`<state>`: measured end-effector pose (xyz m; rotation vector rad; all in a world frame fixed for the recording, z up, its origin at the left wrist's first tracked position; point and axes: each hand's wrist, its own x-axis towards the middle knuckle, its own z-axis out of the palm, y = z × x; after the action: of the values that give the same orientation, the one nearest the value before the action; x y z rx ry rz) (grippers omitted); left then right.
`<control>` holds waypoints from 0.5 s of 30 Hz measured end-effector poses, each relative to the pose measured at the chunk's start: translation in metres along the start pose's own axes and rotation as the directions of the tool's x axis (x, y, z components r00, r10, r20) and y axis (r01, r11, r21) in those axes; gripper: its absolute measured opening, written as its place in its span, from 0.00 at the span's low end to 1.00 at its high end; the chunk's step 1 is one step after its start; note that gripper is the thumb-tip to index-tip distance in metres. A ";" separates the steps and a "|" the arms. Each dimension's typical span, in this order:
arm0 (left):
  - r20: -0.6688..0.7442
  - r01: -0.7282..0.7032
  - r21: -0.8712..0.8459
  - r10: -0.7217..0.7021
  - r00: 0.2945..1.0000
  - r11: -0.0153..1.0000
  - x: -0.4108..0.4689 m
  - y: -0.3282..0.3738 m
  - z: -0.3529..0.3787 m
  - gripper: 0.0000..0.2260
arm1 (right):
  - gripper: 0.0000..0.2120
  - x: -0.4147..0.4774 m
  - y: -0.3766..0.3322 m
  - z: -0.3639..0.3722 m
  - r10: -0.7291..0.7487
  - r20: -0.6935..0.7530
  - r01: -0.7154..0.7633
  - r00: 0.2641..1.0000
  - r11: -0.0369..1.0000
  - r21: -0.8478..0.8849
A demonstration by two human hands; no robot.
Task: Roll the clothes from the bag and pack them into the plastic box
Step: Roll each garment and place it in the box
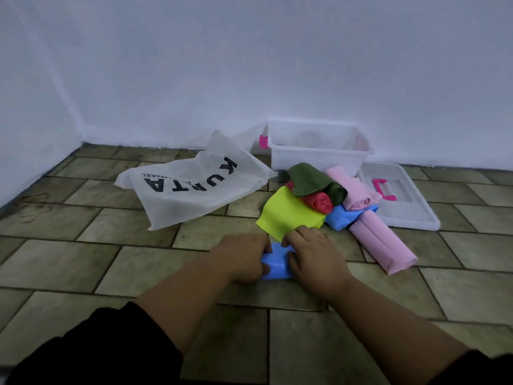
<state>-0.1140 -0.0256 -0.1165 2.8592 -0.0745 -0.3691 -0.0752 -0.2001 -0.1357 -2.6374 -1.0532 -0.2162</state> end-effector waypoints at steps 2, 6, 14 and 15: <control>0.035 0.019 -0.003 -0.019 0.999 1.000 0.005 -0.003 -0.005 0.16 | 0.13 -0.004 -0.002 -0.003 -0.069 0.067 0.068 0.995 0.997 0.026; 0.000 0.099 0.056 -0.099 0.995 0.994 0.012 -0.005 -0.011 0.16 | 0.16 0.000 0.000 -0.004 -0.036 0.173 0.044 0.984 0.998 -0.046; -0.008 0.383 -0.380 -0.417 0.909 0.842 0.014 0.009 0.003 0.26 | 0.16 0.017 -0.004 -0.012 0.374 0.376 -0.476 0.848 0.849 0.228; 0.023 0.393 -0.469 -0.434 0.901 0.791 0.016 0.014 0.005 0.28 | 0.15 0.016 -0.005 -0.013 0.385 0.391 -0.504 0.836 0.820 0.271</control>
<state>-0.1002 -0.0419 -0.1212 2.3815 0.5928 -0.2931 -0.0674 -0.1904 -0.1185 -2.5201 -0.4452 0.4842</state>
